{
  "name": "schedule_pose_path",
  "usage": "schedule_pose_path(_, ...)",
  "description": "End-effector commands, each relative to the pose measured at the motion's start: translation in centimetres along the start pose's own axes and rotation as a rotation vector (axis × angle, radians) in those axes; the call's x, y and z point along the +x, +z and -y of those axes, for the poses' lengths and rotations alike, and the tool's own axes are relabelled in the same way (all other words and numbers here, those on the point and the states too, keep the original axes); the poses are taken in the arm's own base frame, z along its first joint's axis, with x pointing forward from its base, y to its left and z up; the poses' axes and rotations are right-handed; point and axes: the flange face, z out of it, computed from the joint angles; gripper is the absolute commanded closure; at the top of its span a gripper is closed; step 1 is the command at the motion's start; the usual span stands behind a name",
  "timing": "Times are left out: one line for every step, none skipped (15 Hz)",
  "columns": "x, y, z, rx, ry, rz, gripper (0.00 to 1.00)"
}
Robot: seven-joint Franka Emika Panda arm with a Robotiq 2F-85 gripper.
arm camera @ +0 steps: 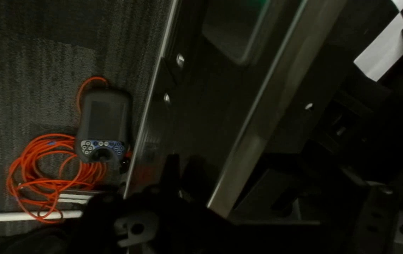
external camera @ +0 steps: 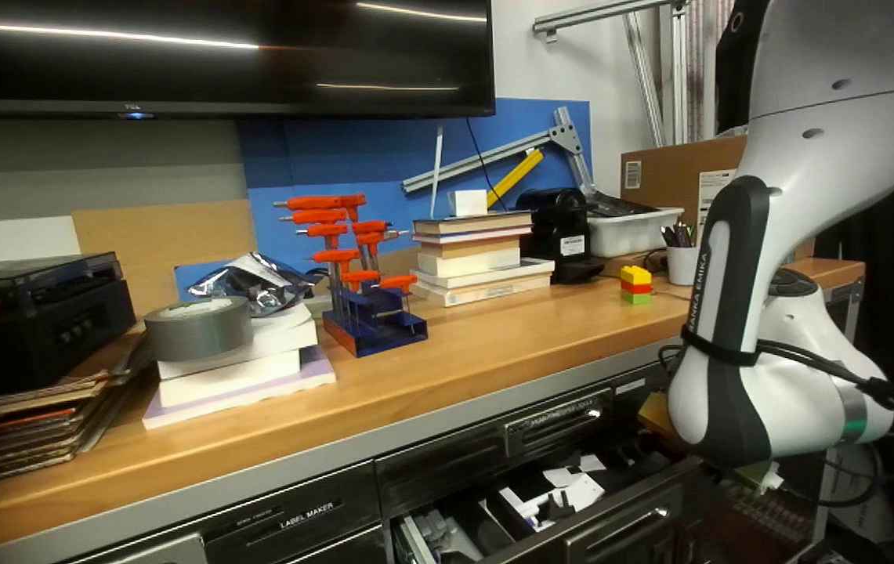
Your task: Put the black objects in the drawer and close it
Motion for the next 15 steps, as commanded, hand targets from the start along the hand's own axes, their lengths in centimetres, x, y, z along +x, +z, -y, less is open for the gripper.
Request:
schedule_pose_path(2.0,1.5,2.6,0.088,-0.061,-0.016,0.00)
schedule_pose_path(2.0,1.4,2.9,0.083,-0.079,-0.011,0.00)
schedule_pose_path(2.2,1.2,3.2,0.070,-0.095,-0.007,0.00)
schedule_pose_path(2.3,0.4,3.3,0.040,-0.119,0.007,0.00)
schedule_pose_path(2.3,-0.4,3.4,0.014,-0.142,0.017,0.00)
schedule_pose_path(2.3,-1.4,3.3,-0.013,-0.156,0.021,0.00)
schedule_pose_path(2.4,-2.5,3.1,-0.042,-0.157,0.019,0.00)
schedule_pose_path(2.9,-3.2,2.4,-0.073,-0.158,0.011,0.00)
schedule_pose_path(3.5,-3.7,1.4,-0.102,-0.163,0.001,0.00)
schedule_pose_path(3.8,-3.9,0.6,-0.130,-0.171,-0.005,0.00)
schedule_pose_path(3.8,-3.9,-0.1,-0.161,-0.184,-0.006,0.00)
schedule_pose_path(3.5,-3.9,-0.7,-0.194,-0.194,0.011,0.00)
schedule_pose_path(2.9,-3.9,-1.0,-0.226,-0.207,0.038,0.00)
schedule_pose_path(2.5,-4.0,-1.1,-0.257,-0.217,0.066,0.00)
schedule_pose_path(1.9,-4.1,-1.1,-0.283,-0.226,0.094,0.00)
